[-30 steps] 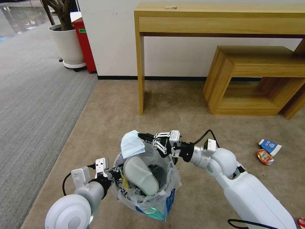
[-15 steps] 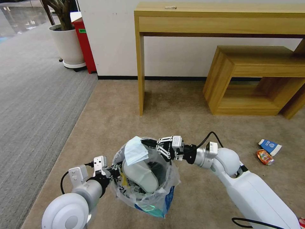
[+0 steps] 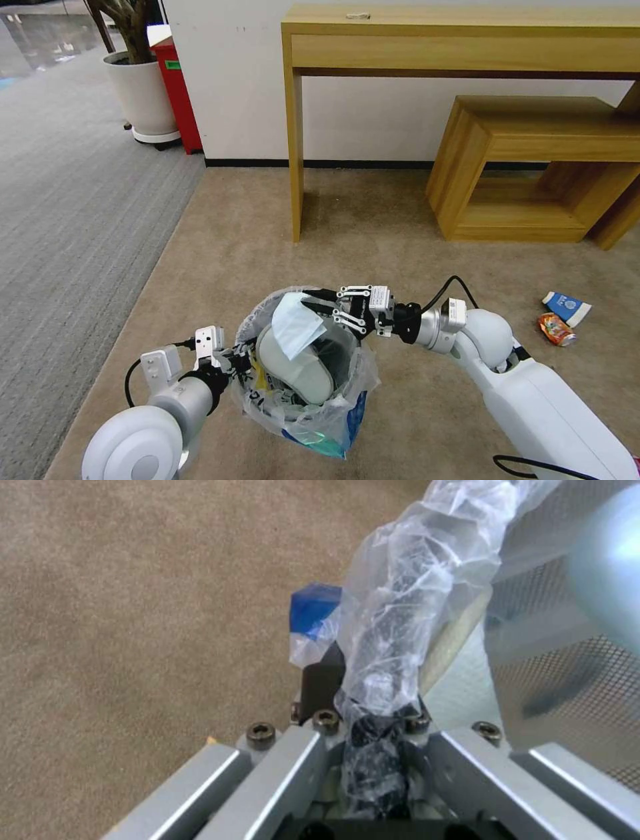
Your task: Pick up the trash bin and place the garbage on the floor into it.
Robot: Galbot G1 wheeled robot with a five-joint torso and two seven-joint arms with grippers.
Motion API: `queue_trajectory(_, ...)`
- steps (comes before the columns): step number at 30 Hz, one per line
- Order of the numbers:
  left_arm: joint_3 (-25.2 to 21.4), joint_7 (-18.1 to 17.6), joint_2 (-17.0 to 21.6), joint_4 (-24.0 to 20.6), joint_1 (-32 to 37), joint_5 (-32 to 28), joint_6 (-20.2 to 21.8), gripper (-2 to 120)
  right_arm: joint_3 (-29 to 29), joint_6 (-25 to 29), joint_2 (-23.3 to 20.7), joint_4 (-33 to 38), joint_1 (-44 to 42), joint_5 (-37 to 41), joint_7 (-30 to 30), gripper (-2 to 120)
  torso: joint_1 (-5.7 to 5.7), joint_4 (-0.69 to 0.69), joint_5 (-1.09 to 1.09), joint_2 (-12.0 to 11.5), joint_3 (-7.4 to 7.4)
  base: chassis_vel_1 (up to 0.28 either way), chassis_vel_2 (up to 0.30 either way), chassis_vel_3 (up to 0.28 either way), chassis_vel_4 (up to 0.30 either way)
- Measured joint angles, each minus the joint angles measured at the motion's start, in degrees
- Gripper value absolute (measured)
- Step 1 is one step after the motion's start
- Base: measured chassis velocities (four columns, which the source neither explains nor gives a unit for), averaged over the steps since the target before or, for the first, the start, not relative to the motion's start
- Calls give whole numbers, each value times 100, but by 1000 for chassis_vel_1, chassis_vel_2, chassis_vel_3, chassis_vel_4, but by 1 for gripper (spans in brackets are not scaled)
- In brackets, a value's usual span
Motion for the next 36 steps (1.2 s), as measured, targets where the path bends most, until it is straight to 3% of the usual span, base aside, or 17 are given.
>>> queue_trajectory(16, -137, 15, -4, -156, 45, -140, 0, 1, 304, 180, -65, -48, -107, -143, -24, 95, 0, 0, 0, 0, 0, 0, 0, 0, 0)
queue_trajectory(28, -279, 13, 2, -172, 55, -164, 0, 1, 490, 219, -102, 17, -222, -131, 7, 100, 0, 0, 0, 0, 0, 0, 0, 0, 0)
queue_trajectory(30, -343, -28, 9, -179, 55, -196, 1, 1, 529, 221, -102, 33, -238, -90, 143, 100, 0, 0, 0, 0, 0, 0, 0, 0, 0)
queue_trajectory(33, -704, -546, 122, -218, 43, -400, 0, 1, 664, 127, -89, 86, -371, 36, 1121, 100, 0, 0, -1, 0, 0, 0, 0, 0, 0)
queue_trajectory(34, -704, -546, 122, -218, 43, -400, 0, 1, 664, 127, -89, 86, -371, 36, 1121, 100, 0, 0, -1, 0, 0, 0, 0, 0, 0)
queue_trajectory(36, -979, -992, 210, -171, 45, -440, 0, 1, 740, -224, -48, 122, -564, -69, 2189, 100, 0, 0, -1, 0, 0, 0, 0, 0, 0)
